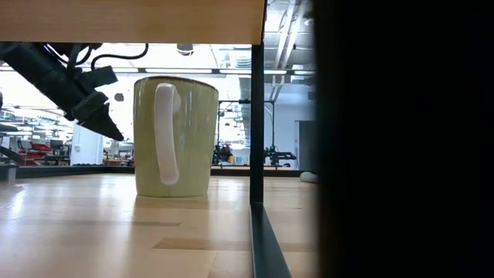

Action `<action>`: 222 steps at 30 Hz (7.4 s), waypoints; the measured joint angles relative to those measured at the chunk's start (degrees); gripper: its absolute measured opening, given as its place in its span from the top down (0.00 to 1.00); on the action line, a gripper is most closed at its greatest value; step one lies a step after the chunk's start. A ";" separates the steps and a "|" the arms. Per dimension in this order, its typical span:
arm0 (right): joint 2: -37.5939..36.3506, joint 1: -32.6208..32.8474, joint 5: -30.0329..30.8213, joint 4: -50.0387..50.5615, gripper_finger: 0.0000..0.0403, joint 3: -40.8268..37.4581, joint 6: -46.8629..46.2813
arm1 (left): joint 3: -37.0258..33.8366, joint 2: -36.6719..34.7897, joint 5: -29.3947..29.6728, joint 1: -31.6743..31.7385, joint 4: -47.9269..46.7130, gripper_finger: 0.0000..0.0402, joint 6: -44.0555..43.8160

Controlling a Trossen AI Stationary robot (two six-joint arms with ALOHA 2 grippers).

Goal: Stack small to large cups/mugs on shelf
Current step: Put the light green mug on the shelf

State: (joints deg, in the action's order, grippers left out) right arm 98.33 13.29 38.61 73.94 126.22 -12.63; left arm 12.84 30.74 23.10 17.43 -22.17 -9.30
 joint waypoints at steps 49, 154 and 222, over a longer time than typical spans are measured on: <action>-49.24 -10.33 51.43 -3.80 0.42 -82.53 -58.13 | 0.00 0.00 0.21 0.00 5.45 0.59 2.58; -53.03 -59.07 -24.43 -109.37 0.42 -125.88 9.62 | 0.01 0.00 1.46 0.02 4.90 0.59 3.04; -53.01 -59.07 -24.41 -103.84 0.42 -125.97 9.59 | 1.63 0.02 -8.99 0.00 17.66 0.59 17.83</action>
State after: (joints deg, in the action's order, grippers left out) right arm 45.32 -45.78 14.20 -29.90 0.25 -3.04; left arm 14.47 30.76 14.11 17.43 -4.51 8.53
